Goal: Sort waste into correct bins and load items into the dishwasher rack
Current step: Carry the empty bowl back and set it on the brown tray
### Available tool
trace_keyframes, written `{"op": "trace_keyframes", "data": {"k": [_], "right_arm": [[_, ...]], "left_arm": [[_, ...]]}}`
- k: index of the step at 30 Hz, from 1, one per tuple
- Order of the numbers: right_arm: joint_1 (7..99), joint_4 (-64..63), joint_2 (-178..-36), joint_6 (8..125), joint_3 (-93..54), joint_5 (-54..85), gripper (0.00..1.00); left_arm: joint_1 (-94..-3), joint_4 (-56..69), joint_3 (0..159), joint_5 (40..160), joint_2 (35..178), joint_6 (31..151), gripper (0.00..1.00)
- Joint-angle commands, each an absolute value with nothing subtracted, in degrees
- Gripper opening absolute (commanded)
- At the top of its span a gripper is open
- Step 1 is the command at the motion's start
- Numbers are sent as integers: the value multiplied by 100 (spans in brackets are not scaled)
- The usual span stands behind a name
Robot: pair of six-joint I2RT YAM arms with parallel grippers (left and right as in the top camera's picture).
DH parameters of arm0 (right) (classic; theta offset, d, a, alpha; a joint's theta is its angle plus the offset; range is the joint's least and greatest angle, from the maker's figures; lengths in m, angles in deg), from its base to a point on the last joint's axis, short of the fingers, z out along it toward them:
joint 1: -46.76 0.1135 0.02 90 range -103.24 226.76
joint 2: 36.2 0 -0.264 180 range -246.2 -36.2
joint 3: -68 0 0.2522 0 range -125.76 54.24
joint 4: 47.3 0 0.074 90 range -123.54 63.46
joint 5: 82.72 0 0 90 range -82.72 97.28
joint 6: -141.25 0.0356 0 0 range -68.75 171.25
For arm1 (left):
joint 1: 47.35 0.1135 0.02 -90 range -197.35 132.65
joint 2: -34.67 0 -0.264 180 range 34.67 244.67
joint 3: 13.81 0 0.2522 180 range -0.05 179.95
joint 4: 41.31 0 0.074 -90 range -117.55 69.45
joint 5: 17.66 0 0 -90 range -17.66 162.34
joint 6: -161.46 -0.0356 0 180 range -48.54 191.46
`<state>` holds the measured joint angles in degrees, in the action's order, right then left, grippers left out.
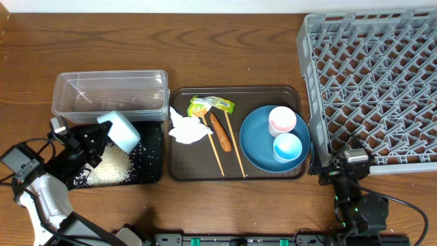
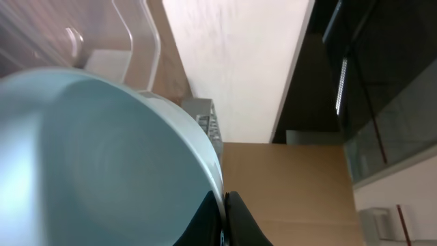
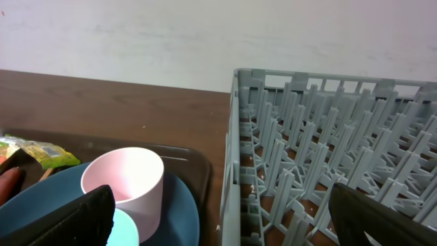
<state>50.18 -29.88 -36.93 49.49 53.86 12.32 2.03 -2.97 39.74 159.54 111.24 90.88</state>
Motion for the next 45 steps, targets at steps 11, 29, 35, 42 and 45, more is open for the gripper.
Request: {"op": "trace_keyframes", "data": {"k": [11,29,35,42,45], "right_arm": [[5081,-2966,-3676,4901,5392,1201,99],[5081,-2966,-3676,4901,5392,1204,99],[5081,-2966,-3676,4901,5392,1204,99],[5081,-2966,-3676,4901,5392,1201,99],[5081,-2966,-3676,4901,5392,1204,99]], "left_arm": [[64,-503,4595,15276,9697,10168,6],[-3750,219,4597,11311,8803,10017,6],[-4926,916,4597,10011,8810,9825,6],[-6170,1377,4593,9064,8980,9829,6],[-6590,1362,4593,8975,9166,9831,6]]}}
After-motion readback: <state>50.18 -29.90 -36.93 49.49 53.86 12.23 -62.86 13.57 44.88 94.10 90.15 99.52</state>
